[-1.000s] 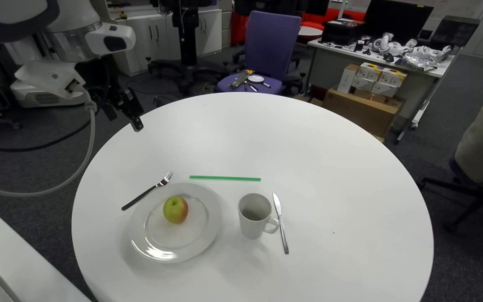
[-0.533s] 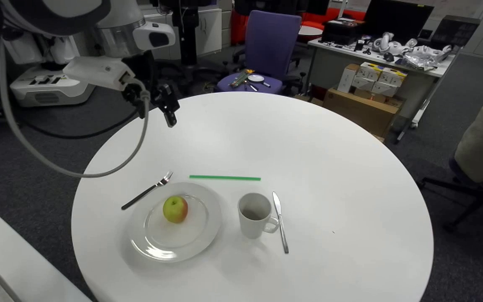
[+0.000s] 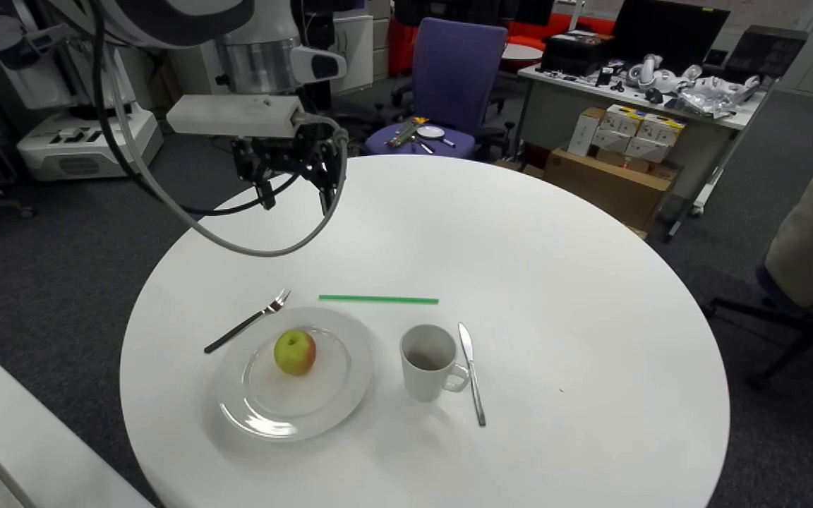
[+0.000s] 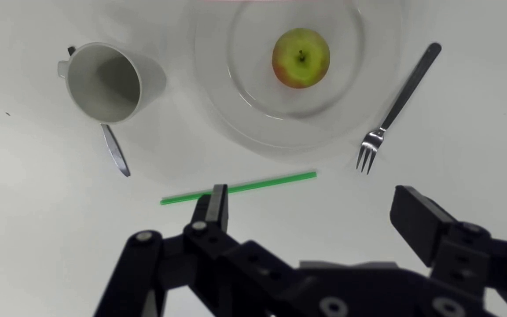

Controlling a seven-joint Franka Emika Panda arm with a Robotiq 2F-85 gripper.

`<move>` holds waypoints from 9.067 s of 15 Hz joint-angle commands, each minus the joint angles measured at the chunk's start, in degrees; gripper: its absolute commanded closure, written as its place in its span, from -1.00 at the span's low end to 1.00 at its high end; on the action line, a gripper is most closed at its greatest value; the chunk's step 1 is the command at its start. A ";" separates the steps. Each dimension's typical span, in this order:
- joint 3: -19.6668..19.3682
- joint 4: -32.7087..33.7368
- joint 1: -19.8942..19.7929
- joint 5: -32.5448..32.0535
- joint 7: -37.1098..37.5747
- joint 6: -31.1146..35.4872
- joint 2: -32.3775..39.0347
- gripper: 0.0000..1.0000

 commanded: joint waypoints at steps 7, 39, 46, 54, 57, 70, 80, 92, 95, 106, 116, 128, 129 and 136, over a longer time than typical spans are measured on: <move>0.02 0.29 0.18 0.23 -0.72 -0.14 0.34 -1.00; -4.84 30.93 -10.44 -7.36 -17.67 -15.77 23.78 -1.00; -4.85 29.65 -10.00 -7.78 -15.70 -15.36 23.75 -1.00; -5.88 28.45 -12.41 -8.25 -19.80 -12.72 25.65 -1.00; -6.30 28.25 -14.42 -6.38 -16.77 -7.48 27.95 -1.00; -2.27 34.67 -20.62 -1.19 -31.77 -2.51 38.49 -1.00; -3.04 40.69 -22.59 0.49 -41.03 -6.61 42.97 -1.00; -5.51 40.65 -23.09 -0.75 -45.98 -4.59 45.79 -1.00; -5.34 40.24 -23.46 0.06 -45.50 -4.36 46.83 -1.00; -7.84 39.81 -22.22 -4.34 -36.31 3.85 50.30 -1.00; -4.55 40.43 -26.65 -0.52 -42.13 -2.07 48.45 -1.00; -5.50 40.64 -25.58 -1.38 -40.51 -0.50 50.09 -1.00; -5.50 40.64 -25.58 -1.38 -40.51 -0.50 50.09 -1.00; -4.53 33.36 -32.12 -0.21 -47.13 15.80 49.39 -1.00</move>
